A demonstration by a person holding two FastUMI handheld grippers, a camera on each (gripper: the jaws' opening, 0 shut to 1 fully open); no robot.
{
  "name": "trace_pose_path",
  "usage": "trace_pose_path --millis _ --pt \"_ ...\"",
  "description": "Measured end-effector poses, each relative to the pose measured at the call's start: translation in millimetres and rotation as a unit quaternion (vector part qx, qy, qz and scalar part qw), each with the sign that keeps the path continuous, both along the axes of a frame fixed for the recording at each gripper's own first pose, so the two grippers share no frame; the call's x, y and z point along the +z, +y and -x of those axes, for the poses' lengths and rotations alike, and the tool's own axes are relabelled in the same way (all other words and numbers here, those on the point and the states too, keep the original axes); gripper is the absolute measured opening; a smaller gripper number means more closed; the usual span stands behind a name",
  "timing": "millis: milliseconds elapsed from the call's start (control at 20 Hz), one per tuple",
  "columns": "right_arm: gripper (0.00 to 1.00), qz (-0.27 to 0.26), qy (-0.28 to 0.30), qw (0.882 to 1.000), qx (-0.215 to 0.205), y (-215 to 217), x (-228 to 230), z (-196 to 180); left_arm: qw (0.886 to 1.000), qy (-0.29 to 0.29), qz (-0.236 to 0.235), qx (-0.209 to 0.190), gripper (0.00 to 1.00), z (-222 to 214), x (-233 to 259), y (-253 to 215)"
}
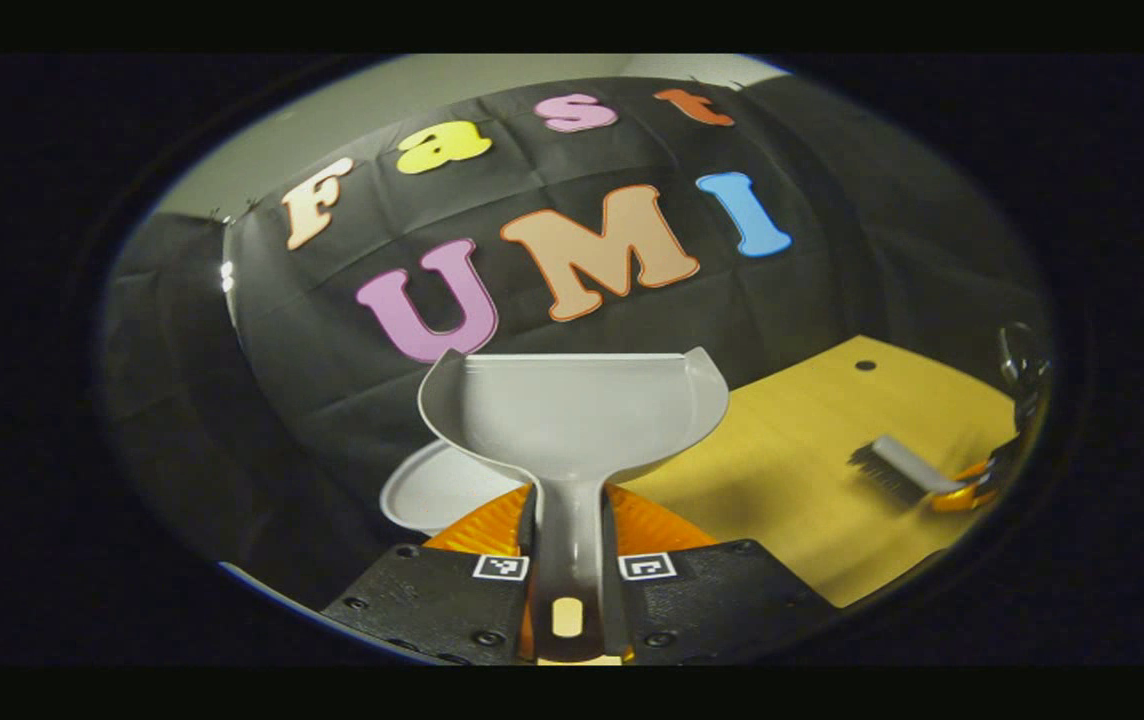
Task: Pick up the small broom and dustpan from the desktop, sweep the trash into the dustpan with the broom, and then empty the trash into the garbage bin.
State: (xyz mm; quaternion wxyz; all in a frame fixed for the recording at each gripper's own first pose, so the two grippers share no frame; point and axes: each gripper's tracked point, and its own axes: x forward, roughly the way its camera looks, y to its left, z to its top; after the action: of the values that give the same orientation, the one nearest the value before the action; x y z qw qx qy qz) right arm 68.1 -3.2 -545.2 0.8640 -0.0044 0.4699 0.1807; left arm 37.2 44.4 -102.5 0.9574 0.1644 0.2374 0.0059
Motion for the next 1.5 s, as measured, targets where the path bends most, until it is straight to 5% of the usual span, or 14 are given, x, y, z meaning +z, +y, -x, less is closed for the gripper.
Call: trace_pose_path --millis 350,850,1250,1500 --pt "0.16 0.007 -0.006 0.997 -0.074 -13 -3 2 0.995 0.075 0.065 0.019 0.18 52 -88 -36" --pt "0.16 0.076 0.076 0.993 -0.050 0 -35 1 0.973 0.210 0.071 0.058 0.19 110 -209 -40" --pt "0.16 0.117 0.104 0.987 -0.040 11 -24 -7 0.964 0.243 0.087 0.063 0.20 125 -243 -34" --pt "0.28 0.117 0.117 0.986 -0.035 12 -13 -9 0.955 0.266 0.100 0.081 0.30 137 -247 -35"
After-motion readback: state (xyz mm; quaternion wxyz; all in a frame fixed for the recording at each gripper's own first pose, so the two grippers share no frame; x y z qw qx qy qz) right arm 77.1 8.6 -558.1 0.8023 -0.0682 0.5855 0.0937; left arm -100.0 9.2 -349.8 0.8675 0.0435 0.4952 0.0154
